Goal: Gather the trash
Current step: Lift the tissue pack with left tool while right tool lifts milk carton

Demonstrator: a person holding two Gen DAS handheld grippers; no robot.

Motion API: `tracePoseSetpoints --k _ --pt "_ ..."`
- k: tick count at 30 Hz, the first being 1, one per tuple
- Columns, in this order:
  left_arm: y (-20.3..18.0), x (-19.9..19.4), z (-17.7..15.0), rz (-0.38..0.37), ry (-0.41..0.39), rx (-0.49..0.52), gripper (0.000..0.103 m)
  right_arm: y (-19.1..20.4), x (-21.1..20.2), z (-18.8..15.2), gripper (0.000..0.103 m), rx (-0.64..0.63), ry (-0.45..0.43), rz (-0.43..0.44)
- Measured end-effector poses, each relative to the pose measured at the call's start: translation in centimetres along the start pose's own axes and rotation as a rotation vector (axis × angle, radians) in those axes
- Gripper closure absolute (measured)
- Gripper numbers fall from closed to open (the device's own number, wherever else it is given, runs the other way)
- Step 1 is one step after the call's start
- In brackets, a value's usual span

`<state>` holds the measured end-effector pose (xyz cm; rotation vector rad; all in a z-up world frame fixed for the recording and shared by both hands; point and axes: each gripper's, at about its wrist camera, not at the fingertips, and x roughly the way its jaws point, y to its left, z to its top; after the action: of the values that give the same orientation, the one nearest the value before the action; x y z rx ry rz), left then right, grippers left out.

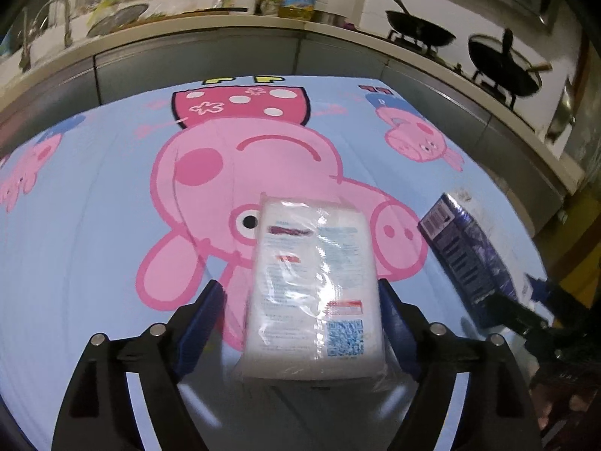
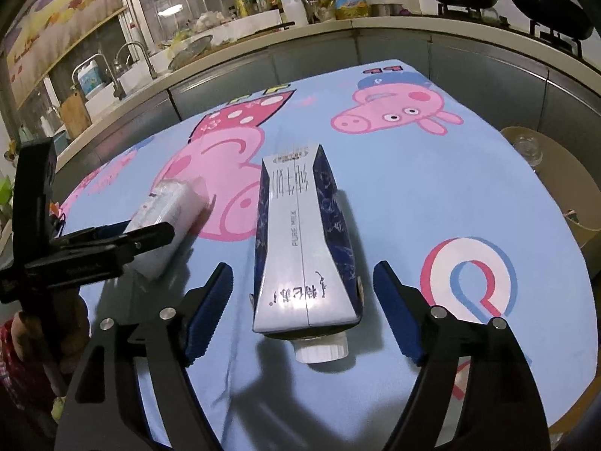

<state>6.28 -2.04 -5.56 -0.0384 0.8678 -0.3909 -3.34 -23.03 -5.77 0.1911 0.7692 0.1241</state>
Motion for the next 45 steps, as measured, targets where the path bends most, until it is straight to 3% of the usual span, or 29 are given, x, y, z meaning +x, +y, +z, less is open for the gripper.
tracePoseSetpoints --k 9,23,45 --pt "-0.8 0.2 0.4 0.011 0.012 0.014 0.019 -0.3 -0.1 0.0 0.026 0.002 -0.011 0.005" --pt "-1.8 1.2 0.1 0.123 0.047 0.048 0.019 -0.7 0.0 0.0 0.026 -0.006 -0.017 0.014" --pt "-0.9 0.6 -0.4 0.153 0.077 0.005 0.02 -0.7 0.1 0.0 0.026 -0.002 -0.011 0.013"
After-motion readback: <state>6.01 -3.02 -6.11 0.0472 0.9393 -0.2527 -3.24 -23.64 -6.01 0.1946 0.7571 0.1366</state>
